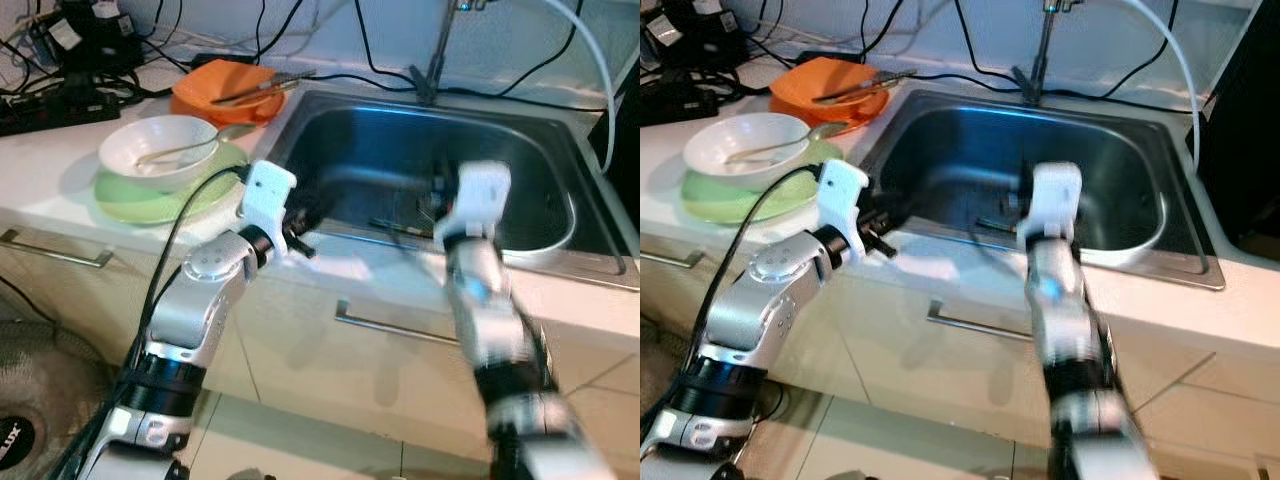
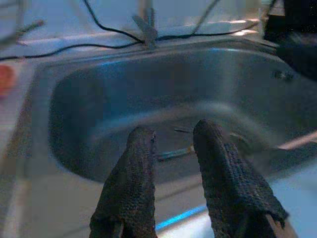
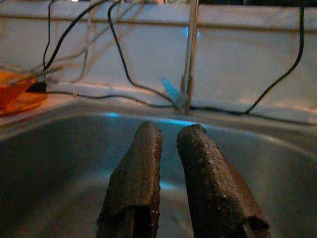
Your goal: Kitchen organization
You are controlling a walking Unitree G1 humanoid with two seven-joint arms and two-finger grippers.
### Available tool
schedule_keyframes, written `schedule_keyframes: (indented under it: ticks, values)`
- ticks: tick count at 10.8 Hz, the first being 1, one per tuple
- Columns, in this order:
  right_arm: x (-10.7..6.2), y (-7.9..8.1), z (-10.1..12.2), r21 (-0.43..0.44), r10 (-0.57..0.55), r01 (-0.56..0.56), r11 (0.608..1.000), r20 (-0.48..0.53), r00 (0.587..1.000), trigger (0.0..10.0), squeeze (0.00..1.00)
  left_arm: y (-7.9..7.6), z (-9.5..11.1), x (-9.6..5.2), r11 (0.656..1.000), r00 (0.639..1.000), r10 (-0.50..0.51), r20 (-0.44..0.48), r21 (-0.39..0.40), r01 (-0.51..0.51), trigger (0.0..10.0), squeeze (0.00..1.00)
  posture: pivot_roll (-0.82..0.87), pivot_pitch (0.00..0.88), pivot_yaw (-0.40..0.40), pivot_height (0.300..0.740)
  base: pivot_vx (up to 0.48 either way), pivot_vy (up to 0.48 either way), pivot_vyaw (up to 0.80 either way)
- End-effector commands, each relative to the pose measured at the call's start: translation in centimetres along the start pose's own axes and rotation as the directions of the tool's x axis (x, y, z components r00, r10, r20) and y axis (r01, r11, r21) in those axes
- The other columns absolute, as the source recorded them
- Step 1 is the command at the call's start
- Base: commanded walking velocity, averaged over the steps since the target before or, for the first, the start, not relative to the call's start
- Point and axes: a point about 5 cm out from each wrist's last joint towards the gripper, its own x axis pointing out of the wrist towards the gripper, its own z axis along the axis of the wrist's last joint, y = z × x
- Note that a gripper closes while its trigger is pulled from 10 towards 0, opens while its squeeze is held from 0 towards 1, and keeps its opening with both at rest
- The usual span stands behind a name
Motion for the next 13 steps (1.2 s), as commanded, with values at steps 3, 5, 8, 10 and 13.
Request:
schedule_keyframes:
  ticks: [3,5,8,10,13]
  values:
    - [-0.5,1.2,0.5,0.03,0.021,-0.021,0.999,-0.004,1.0,10.0,0.0,1.8,1.1,0.2,0.985,0.989,0.134,0.065,0.099,-0.14,10.0,0.0,-0.08,0.0,0.018,0.74,0.0,0.0,0.0]
    - [-1.1,3.3,0.4,0.075,0.058,-0.056,0.996,-0.027,0.998,10.0,0.0,4.0,4.1,0.4,0.836,0.961,0.238,0.138,0.476,-0.275,10.0,0.0,-0.07,0.0,0.017,0.74,0.0,0.0,0.0]
    - [-1.4,4.5,0.3,0.106,0.077,-0.072,0.992,-0.044,0.996,10.0,0.0,7.0,6.3,1.7,0.621,0.93,0.356,0.092,0.721,-0.308,10.0,0.0,-0.07,0.0,0.02,0.74,0.0,0.0,0.0]
    - [-1.5,4.7,0.4,0.112,0.078,-0.072,0.991,-0.048,0.996,10.0,0.0,8.1,5.5,2.4,0.568,0.924,0.381,-0.01,0.792,-0.226,10.0,0.0,-0.08,0.0,0.029,0.74,0.0,0.0,0.0]
    - [-1.7,4.5,0.2,0.12,0.065,-0.057,0.991,-0.061,0.996,10.0,0.0,9.2,4.2,3.4,0.465,0.894,0.443,-0.063,0.869,-0.169,10.0,0.0,-0.08,0.0,0.028,0.74,0.0,0.0,0.0]
